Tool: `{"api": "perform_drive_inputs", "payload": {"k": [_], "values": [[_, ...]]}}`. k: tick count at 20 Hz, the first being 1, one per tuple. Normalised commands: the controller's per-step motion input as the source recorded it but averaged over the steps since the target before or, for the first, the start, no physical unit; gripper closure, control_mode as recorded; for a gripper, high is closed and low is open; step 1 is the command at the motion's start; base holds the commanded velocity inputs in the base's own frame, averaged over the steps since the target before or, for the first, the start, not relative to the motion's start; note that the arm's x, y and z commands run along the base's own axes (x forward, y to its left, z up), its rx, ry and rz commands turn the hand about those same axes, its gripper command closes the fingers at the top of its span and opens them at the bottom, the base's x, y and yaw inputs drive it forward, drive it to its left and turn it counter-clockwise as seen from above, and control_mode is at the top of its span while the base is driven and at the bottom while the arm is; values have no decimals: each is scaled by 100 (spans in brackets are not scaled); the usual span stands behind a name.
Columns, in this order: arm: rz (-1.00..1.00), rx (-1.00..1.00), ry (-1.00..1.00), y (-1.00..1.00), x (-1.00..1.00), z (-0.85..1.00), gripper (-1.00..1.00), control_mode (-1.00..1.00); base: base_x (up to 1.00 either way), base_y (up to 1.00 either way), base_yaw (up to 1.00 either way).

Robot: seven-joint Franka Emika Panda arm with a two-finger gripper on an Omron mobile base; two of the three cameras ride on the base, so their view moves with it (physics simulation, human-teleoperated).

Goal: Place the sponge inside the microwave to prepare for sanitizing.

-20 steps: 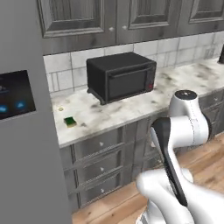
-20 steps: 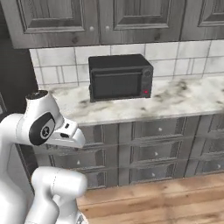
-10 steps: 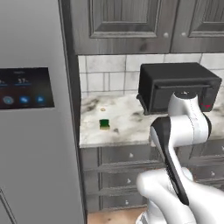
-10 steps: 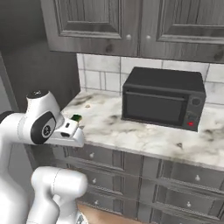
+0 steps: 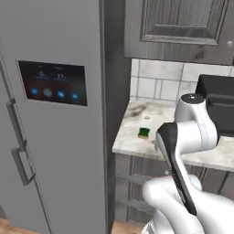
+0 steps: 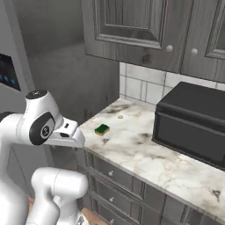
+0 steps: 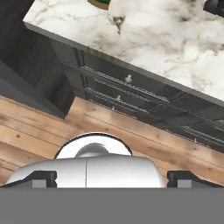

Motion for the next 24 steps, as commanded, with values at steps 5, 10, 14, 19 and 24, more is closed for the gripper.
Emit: {"api": "perform_drive_inputs", "payload": {"k": [5,10,14,19,24], "values": [[0,0,0,0,0,0,-100,100,23,-32,28],[0,0,0,0,0,0,-100,100,20,-23,-3],[0,0,0,0,0,0,-100,100,41,-16,-10],[0,0,0,0,0,0,-100,100,31,-4,-6],[0,0,0,0,0,0,-100,100,18,0,0]]}}
